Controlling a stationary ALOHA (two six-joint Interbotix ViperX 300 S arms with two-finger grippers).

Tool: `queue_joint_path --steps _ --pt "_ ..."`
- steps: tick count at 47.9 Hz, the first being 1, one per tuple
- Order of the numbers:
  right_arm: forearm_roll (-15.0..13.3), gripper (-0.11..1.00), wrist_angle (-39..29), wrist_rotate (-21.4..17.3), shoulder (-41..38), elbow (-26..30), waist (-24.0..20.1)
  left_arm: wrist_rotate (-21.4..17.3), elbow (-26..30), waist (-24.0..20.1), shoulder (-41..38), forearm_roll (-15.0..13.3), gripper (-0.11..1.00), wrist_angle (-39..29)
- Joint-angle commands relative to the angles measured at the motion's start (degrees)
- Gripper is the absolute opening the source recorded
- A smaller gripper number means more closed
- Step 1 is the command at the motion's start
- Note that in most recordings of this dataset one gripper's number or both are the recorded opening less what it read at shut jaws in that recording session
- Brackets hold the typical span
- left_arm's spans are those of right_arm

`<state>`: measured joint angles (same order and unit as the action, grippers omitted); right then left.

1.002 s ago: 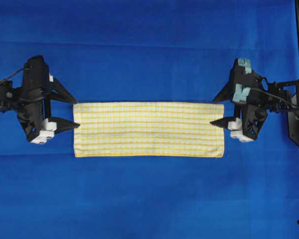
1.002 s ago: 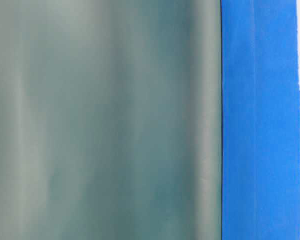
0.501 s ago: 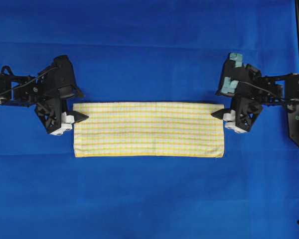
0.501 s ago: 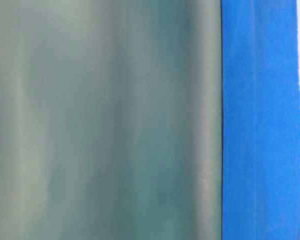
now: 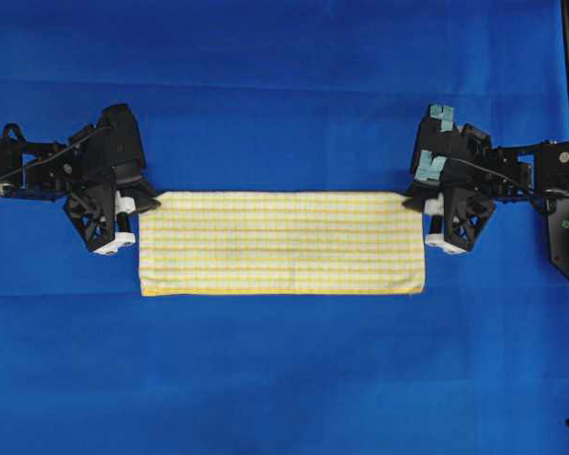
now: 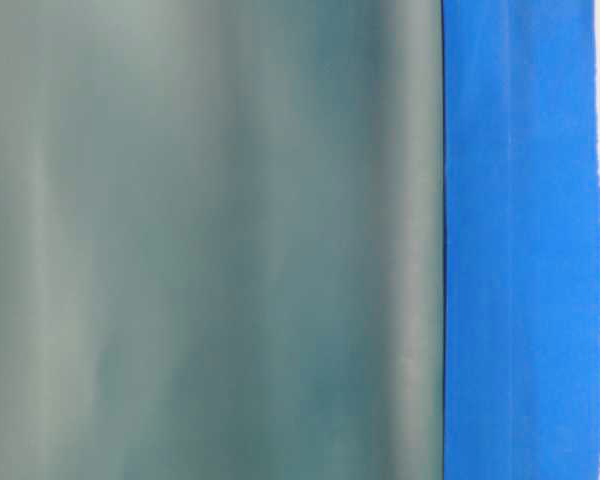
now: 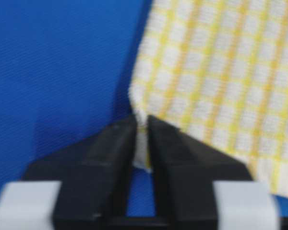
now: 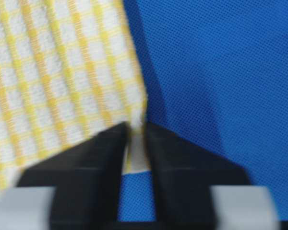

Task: Fold the yellow towel.
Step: 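Pinch the short ends of the folded strip with both grippers, then lift the strip and rotate it vertical, right gripper moving to the far side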

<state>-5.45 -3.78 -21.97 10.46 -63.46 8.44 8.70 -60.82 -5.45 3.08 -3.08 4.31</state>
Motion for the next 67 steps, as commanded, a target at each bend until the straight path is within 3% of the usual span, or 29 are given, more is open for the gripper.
queue_joint_path --steps 1,3,12,33,43,56,67 --pt "-0.18 0.07 0.35 0.26 0.44 1.05 -0.18 -0.26 0.09 0.26 0.35 0.09 0.03 -1.67" --pt "-0.26 0.02 0.53 0.26 0.53 1.05 -0.18 -0.26 0.18 0.26 0.44 0.09 0.03 -2.11" --pt "-0.18 0.02 0.18 0.18 2.29 1.23 -0.18 -0.44 0.44 0.26 3.34 0.18 0.03 -4.04" --pt "-0.35 0.02 -10.46 0.18 14.68 5.1 -0.18 -0.35 1.49 1.93 23.03 0.18 0.03 -12.39" --pt "-0.35 0.02 -11.95 0.18 18.98 5.63 -0.09 -0.18 0.7 2.46 30.32 0.09 0.03 -16.44" --pt "-0.44 0.02 -11.25 0.09 16.52 6.94 0.18 0.44 0.44 2.9 30.32 0.09 0.03 -15.03" --pt "-3.16 0.02 -10.63 0.09 12.3 10.46 5.19 1.23 1.32 8.79 26.89 -0.09 0.03 -6.24"
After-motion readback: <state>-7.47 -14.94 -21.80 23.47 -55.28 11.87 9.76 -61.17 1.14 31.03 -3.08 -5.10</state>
